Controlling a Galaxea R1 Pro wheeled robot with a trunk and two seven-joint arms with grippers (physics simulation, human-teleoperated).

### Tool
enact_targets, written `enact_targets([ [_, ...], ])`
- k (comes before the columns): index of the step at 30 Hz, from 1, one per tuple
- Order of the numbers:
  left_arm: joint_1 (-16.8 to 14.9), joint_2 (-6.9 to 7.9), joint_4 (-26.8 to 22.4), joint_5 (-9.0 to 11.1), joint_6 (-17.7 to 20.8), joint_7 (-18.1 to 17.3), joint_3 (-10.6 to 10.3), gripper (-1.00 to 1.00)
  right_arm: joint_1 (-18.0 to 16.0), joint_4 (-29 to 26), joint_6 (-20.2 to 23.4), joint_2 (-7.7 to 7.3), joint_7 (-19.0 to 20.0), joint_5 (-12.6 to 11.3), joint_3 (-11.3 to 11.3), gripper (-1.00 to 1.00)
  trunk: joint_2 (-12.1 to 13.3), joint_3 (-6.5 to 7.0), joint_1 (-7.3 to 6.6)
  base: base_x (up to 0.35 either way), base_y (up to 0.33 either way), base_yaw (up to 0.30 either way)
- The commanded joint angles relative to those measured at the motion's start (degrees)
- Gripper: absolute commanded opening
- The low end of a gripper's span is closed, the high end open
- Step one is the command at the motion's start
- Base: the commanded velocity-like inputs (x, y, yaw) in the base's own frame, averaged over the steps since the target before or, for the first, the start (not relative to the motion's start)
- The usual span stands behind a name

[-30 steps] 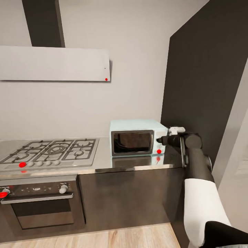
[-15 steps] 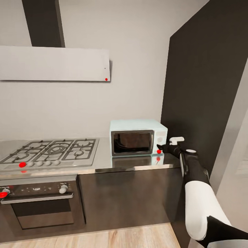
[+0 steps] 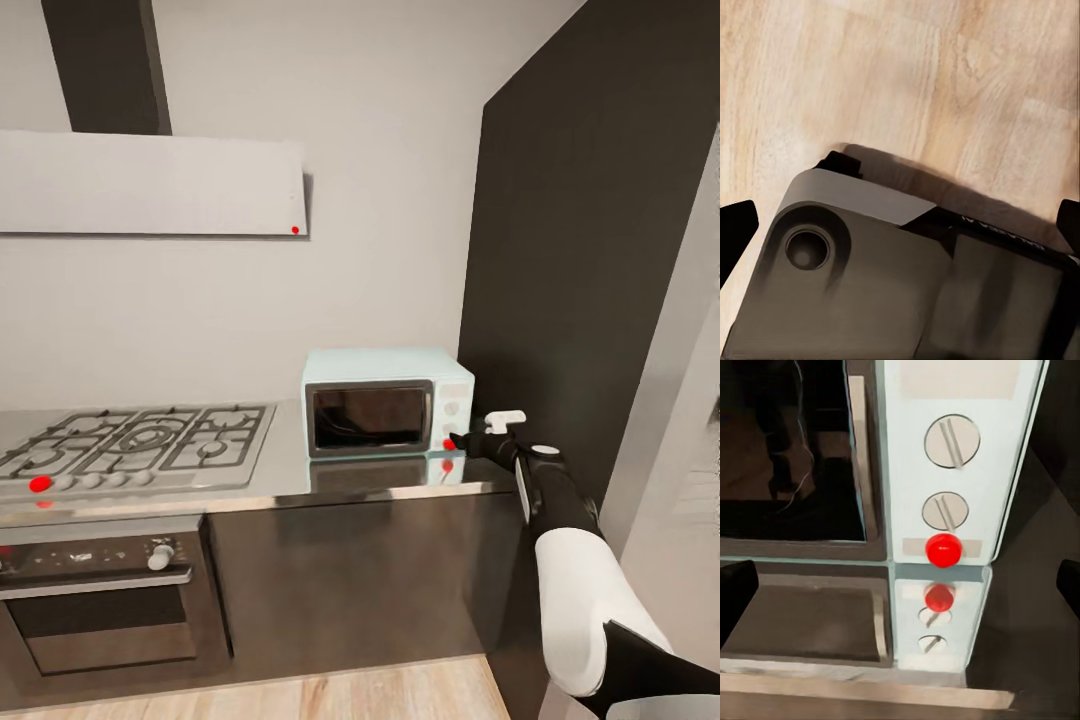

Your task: In the kitchen, take the popcorn bag from the countertop, put it into the microwave, and heat it until the popcorn is cooked so the cooked popcorn ends up inside the bag.

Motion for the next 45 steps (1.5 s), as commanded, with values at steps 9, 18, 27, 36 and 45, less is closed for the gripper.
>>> enact_targets([
  [9, -0.03, 0.28, 0.0, 1.49, -0.14, 0.22, -0.48, 1.0, -0.05, 1.73, 0.12, 0.36, 0.62, 0.72, -0.24, 1.0, -0.05, -0.08, 0.01, 0.027, -0.046, 0.0],
  [18, -0.03, 0.28, 0.0, 1.5, -0.14, 0.22, -0.48, 1.0, -0.06, 4.82, -0.55, 0.29, 0.2, 1.7, -0.22, 1.0, -0.05, -0.08, 0.01, 0.0, 0.0, 0.0],
  [27, -0.03, 0.28, 0.0, 1.5, -0.13, 0.22, -0.48, 1.0, -0.06, 4.92, -0.66, 0.08, -1.89, 1.43, -0.28, 1.0, -0.05, -0.08, 0.01, 0.112, 0.0, 0.0],
  [36, -0.03, 0.28, 0.0, 1.5, -0.14, 0.22, -0.48, 1.0, -0.06, 7.52, -2.25, 0.06, -1.92, 1.33, -0.29, 1.0, -0.05, -0.08, 0.01, 0.219, 0.0, 0.0],
  [45, -0.03, 0.29, 0.0, 1.5, -0.07, 0.22, -0.48, 1.0, -0.06, 11.96, -5.99, -1.9, -2.07, 1.37, -0.32, 1.0, -0.05, -0.08, 0.01, 0.061, 0.0, 0.0],
])
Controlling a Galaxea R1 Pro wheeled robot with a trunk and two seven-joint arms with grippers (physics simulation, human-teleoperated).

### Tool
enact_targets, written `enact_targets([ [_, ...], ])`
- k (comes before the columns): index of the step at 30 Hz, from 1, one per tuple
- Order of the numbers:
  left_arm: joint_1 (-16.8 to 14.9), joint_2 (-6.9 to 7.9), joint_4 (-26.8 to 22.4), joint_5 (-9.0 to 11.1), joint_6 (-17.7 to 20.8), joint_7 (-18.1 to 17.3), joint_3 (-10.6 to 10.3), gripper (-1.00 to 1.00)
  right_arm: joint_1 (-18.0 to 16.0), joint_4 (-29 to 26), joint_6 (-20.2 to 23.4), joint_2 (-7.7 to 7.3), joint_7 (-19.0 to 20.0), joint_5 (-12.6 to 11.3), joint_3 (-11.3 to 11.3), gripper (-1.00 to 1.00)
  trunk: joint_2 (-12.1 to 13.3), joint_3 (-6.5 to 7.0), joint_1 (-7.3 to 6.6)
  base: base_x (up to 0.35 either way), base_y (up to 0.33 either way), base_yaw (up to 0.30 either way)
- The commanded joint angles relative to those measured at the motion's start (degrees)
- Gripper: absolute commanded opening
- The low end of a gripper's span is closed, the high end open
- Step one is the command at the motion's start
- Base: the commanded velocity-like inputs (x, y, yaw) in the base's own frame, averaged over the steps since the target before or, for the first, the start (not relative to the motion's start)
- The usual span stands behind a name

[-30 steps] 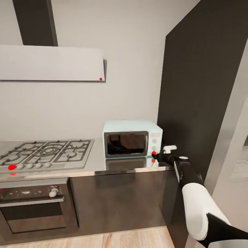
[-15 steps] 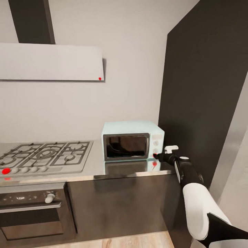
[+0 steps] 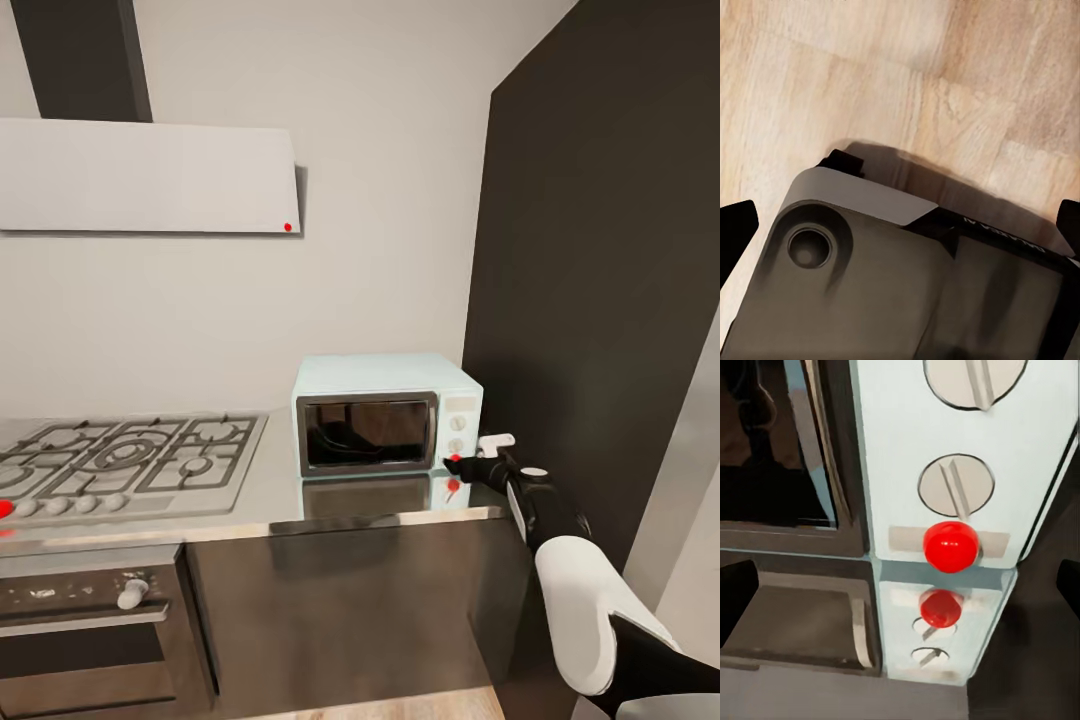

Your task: In the kitchen, take the popcorn bag from the countertop, put it into the microwave, and heat it until the popcorn is cooked so the cooked popcorn ends up inside the bag.

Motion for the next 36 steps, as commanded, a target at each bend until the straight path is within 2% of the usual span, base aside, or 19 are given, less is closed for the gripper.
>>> enact_targets([
  [1, -0.03, -0.02, 0.0, 0.43, -0.12, 0.2, -0.48, 1.0, -0.08, -0.07, 0.19, 0.01, 0.5, 0.44, -0.48, 1.0, -0.05, -0.08, 0.01, 0.053, 0.0, 0.0],
  [5, -0.03, -0.02, 0.0, 0.43, -0.12, 0.2, -0.48, 1.0, -0.06, 0.03, 0.18, -1.13, 0.49, 0.36, -0.48, 1.0, -0.05, -0.08, 0.01, 0.044, 0.0, 0.0],
  [8, -0.03, -0.02, 0.0, 0.43, -0.16, 0.2, -0.48, 1.0, -0.08, 0.08, 0.14, -1.31, 0.49, 0.31, -0.48, 1.0, -0.05, -0.08, 0.01, 0.008, 0.0, 0.0],
  [9, -0.03, -0.02, 0.0, 0.43, -0.17, 0.2, -0.48, 1.0, -0.08, 0.11, 0.15, -1.34, 0.49, 0.29, -0.48, -1.0, -0.05, -0.08, 0.01, 0.003, 0.0, 0.0],
  [20, -0.03, -0.02, 0.0, 0.43, -0.2, 0.2, -0.48, 1.0, -0.07, 0.16, 0.18, -1.1, 0.63, 0.36, -0.39, -1.0, -0.05, -0.08, 0.01, 0.0, 0.0, 0.0],
  [23, -0.03, -0.02, 0.0, 0.43, -0.14, 0.2, -0.48, 1.0, -0.06, 2.18, 0.18, -1.23, 0.46, 0.6, -0.39, -1.0, -0.05, -0.08, 0.01, 0.0, 0.0, 0.0],
  [29, -0.03, 0.0, 0.0, 0.43, -0.12, 0.2, -0.48, 1.0, -0.05, 2.84, 0.18, -1.32, -3.32, 0.66, -0.39, -1.0, -0.05, -0.08, 0.01, 0.107, 0.0, 0.0],
  [36, -0.03, -0.02, 0.0, 0.43, -0.19, 0.2, -0.48, 1.0, -0.05, 2.95, 0.1, -1.36, -3.9, 0.67, -0.39, -1.0, -0.05, -0.08, 0.01, 0.109, 0.0, 0.0],
])
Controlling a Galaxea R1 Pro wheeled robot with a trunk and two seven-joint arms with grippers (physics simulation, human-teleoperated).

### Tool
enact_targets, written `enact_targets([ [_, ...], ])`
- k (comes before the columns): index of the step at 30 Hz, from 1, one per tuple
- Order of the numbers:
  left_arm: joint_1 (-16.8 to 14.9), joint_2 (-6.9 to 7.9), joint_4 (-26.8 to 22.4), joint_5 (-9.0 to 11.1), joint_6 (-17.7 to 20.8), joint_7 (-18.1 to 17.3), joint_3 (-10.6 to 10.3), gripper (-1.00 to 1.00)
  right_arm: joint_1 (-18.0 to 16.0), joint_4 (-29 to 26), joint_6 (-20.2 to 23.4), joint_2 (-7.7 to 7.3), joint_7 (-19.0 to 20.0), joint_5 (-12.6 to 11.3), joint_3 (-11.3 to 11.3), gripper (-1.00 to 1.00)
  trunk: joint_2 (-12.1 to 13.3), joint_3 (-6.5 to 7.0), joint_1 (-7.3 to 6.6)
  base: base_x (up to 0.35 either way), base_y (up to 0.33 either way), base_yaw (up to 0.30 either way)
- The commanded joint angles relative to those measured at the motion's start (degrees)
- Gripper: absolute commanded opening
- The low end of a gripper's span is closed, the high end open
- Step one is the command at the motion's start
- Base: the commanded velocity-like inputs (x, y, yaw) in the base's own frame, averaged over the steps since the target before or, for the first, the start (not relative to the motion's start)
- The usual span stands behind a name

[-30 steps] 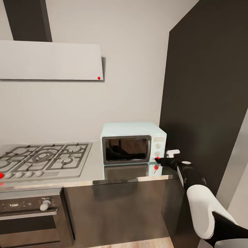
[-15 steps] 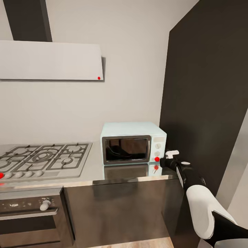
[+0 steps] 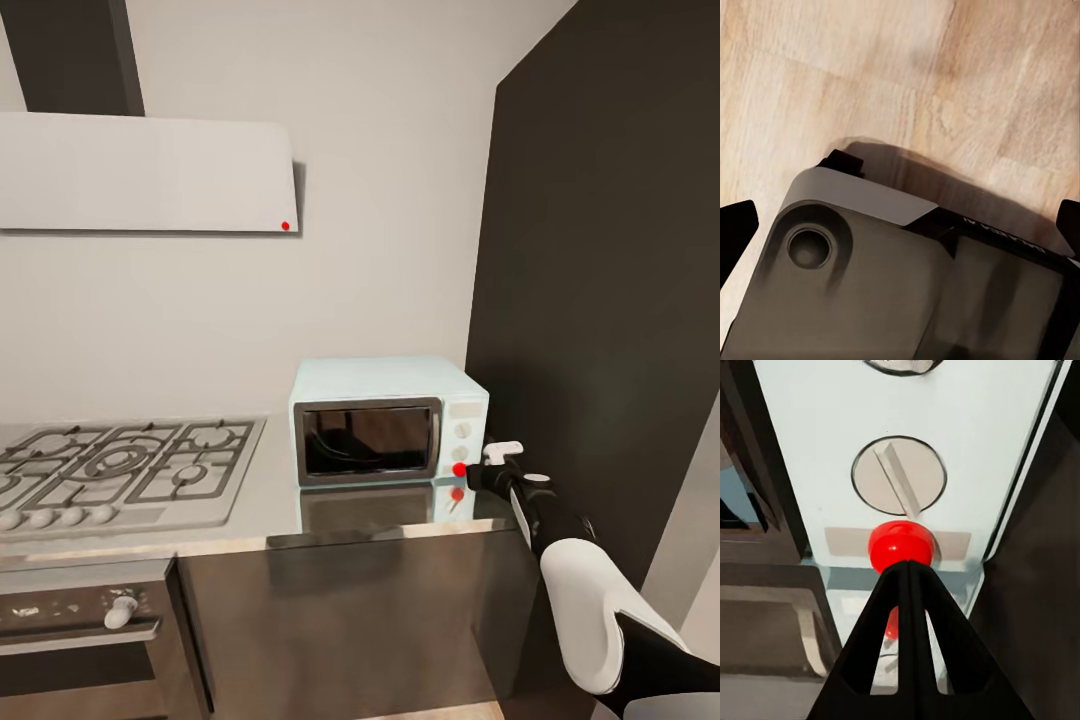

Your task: In the kitchen, take the popcorn bag from the countertop, put it into the microwave, and heat it until the popcorn is cooked so the cooked popcorn ends up inside the bag.

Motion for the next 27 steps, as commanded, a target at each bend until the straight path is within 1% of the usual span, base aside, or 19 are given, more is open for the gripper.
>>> enact_targets([
  [1, -0.03, -0.02, 0.0, 0.43, -0.14, 0.2, -0.48, 1.0, -0.05, -0.12, 0.21, 0.07, 0.49, 0.39, -0.43, -1.0, -0.05, -0.08, 0.01, 0.01, 0.0, 0.0],
  [3, -0.03, -0.02, -0.01, 0.43, -0.11, 0.2, -0.48, 1.0, -0.04, 0.48, 0.1, 0.1, 0.44, 0.41, -0.43, -1.0, -0.05, -0.08, 0.01, 0.004, 0.0, 0.0],
  [5, -0.03, -0.02, 0.0, 0.44, -0.1, 0.2, -0.48, 1.0, -0.04, 2.66, -0.51, 0.03, 0.26, 0.63, -0.4, -1.0, -0.05, -0.08, 0.01, 0.015, 0.0, 0.0],
  [9, -0.03, 0.0, 0.0, 0.45, -0.07, 0.2, -0.48, 1.0, -0.07, 4.91, -2.49, 0.01, -1.38, 0.86, -0.28, -1.0, -0.05, -0.08, 0.01, 0.062, 0.0, 0.0],
  [27, -0.03, -0.01, 0.0, 0.46, -0.07, 0.2, -0.48, 1.0, -0.08, 5.33, -2.97, -0.14, -2.06, 0.53, -0.33, -1.0, -0.05, -0.08, 0.01, 0.015, 0.0, 0.0],
])
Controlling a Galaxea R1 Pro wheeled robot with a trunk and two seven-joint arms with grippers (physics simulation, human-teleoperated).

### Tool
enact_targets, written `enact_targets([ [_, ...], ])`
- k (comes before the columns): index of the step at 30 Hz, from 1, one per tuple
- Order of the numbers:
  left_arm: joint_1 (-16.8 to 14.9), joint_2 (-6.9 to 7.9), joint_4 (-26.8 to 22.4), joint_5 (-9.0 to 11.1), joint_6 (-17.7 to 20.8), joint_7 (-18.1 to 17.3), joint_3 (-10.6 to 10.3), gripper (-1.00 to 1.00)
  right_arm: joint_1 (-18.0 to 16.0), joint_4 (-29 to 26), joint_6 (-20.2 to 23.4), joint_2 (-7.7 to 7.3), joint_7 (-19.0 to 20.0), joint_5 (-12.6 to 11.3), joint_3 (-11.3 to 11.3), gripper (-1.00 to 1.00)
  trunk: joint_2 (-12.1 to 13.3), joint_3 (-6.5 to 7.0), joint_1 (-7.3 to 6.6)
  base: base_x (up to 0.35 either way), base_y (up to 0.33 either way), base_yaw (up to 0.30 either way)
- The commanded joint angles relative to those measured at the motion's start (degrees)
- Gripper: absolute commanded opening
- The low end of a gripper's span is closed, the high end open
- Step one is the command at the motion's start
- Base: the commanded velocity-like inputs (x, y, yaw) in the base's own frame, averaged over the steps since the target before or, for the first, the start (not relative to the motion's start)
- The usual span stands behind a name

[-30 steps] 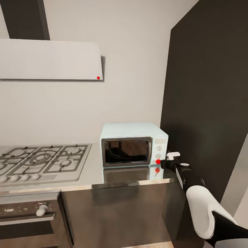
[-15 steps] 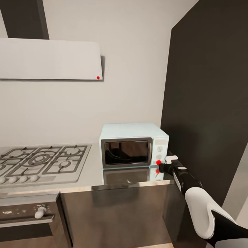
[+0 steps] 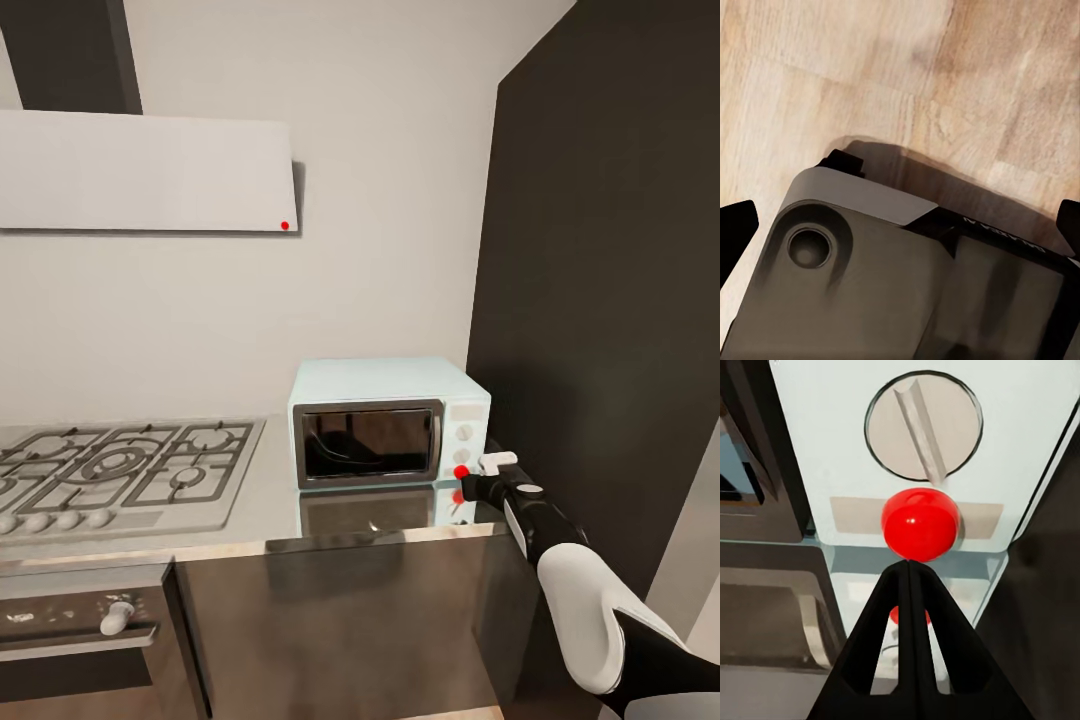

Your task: In the kitchen, take the popcorn bag from the countertop, put it into the microwave, and heat it until the popcorn is cooked so the cooked popcorn ends up inside the bag.

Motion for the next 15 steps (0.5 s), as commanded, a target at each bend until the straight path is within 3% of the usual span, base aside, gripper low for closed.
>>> enact_targets([
  [1, -0.03, -0.01, 0.0, 0.42, -0.14, 0.21, -0.48, 1.0, -0.05, -0.13, 0.25, 0.06, 0.44, 0.33, -0.38, -1.0, -0.05, -0.08, 0.0, 0.0, 0.0, 0.0],
  [6, -0.03, -0.02, 0.0, 0.41, -0.13, 0.17, -0.48, 1.0, -0.04, -0.13, 0.25, 0.07, 0.44, 0.28, -0.38, -1.0, -0.05, -0.08, 0.0, 0.056, 0.0, 0.0],
  [15, -0.03, 0.01, 0.0, 0.41, -0.13, 0.12, -0.48, 1.0, -0.01, -0.13, 0.25, -0.04, 0.22, 0.22, -0.38, -1.0, -0.05, -0.08, 0.0, 0.183, 0.0, 0.0],
])
